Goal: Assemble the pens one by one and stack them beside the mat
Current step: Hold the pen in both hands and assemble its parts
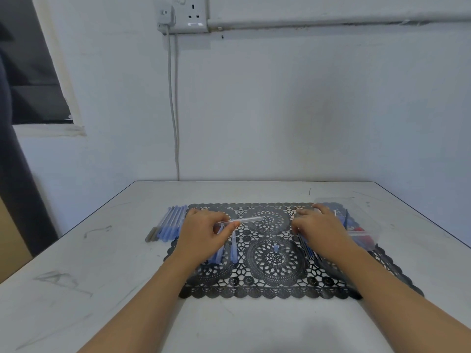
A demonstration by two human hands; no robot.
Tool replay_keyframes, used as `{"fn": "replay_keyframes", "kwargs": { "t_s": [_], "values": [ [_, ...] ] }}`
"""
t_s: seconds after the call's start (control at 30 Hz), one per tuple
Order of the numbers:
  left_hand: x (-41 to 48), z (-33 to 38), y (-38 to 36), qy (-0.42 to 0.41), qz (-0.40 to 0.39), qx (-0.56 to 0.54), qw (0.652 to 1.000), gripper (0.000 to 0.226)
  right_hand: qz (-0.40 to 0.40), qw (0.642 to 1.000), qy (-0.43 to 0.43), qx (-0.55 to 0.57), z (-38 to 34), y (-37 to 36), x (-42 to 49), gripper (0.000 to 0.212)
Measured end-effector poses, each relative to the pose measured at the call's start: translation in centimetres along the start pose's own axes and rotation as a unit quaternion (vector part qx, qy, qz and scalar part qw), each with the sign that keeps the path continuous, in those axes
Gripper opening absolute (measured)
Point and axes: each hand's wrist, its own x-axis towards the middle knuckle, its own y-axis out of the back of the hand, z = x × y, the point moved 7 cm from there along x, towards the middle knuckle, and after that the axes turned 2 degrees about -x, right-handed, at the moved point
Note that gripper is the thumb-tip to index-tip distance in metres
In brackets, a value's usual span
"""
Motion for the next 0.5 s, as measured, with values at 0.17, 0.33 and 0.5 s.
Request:
{"fn": "replay_keyframes", "kwargs": {
  "t_s": [0.17, 0.33, 0.5],
  "values": [
    [-0.04, -0.09, -0.07, 0.003, -0.003, 0.002, 1.0, 0.049, -0.016, 1.0, 0.007, -0.02, -0.14, -0.43, 0.0, 0.023],
    [-0.02, -0.23, -0.15, 0.004, -0.008, 0.006, 1.0, 0.052, -0.024, 0.999, 0.018, -0.033, -0.28, -0.58, 0.01, 0.026],
    [0.07, -0.32, -0.34, 0.004, -0.011, 0.01, 1.0, 0.057, -0.032, 0.999, 0.016, -0.037, -0.32, -0.74, 0.07, 0.024]
  ]
}}
